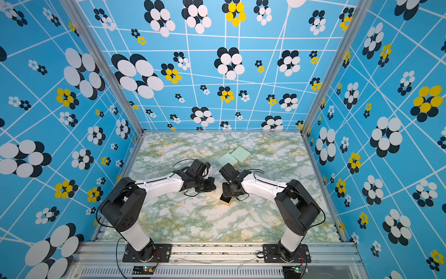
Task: Take out the earrings from the drawer-style jewelry box
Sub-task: Pick up the earring from the drawer.
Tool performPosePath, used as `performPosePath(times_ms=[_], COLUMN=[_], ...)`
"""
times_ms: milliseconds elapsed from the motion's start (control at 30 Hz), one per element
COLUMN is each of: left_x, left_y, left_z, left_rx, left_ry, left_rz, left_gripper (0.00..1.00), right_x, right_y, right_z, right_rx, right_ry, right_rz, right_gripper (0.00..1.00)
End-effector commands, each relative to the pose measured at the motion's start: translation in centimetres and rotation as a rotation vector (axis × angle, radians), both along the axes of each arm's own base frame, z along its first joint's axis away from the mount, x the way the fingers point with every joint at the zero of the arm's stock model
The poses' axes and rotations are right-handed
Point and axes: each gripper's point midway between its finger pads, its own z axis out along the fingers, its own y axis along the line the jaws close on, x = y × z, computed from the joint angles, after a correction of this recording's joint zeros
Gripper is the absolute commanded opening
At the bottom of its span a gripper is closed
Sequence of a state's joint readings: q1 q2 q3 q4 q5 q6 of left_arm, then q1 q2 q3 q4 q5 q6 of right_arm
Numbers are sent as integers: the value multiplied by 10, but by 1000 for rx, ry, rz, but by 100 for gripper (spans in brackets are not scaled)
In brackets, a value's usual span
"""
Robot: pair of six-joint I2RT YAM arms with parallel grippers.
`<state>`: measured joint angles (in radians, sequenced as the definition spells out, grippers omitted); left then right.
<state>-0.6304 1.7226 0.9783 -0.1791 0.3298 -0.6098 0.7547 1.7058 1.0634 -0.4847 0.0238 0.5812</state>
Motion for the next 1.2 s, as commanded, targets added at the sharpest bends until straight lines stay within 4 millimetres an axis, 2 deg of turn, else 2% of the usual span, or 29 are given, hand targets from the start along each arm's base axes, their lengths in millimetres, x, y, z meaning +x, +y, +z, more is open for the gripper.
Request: performPosePath(times_ms=[0, 200, 533, 1000, 1167], left_x=[-27, -28, -28, -28, -27], left_y=[42, 42, 43, 42, 40], left_z=[-56, -56, -57, -61, -62], left_rx=[216, 216, 214, 219, 223], left_ry=[140, 138, 139, 149, 150], left_rz=[42, 43, 46, 42, 27], left_gripper=[0, 0, 0, 0, 0], right_x=[5, 5, 4, -1, -8], right_y=[1, 1, -2, -11, -15], right_z=[-4, -4, 3, 27, 21], right_rx=[-5, 1, 8, 30, 49], right_ry=[0, -1, -16, -56, -45], right_rz=[6, 2, -5, -32, -58], right_gripper=[21, 21, 12, 6, 5])
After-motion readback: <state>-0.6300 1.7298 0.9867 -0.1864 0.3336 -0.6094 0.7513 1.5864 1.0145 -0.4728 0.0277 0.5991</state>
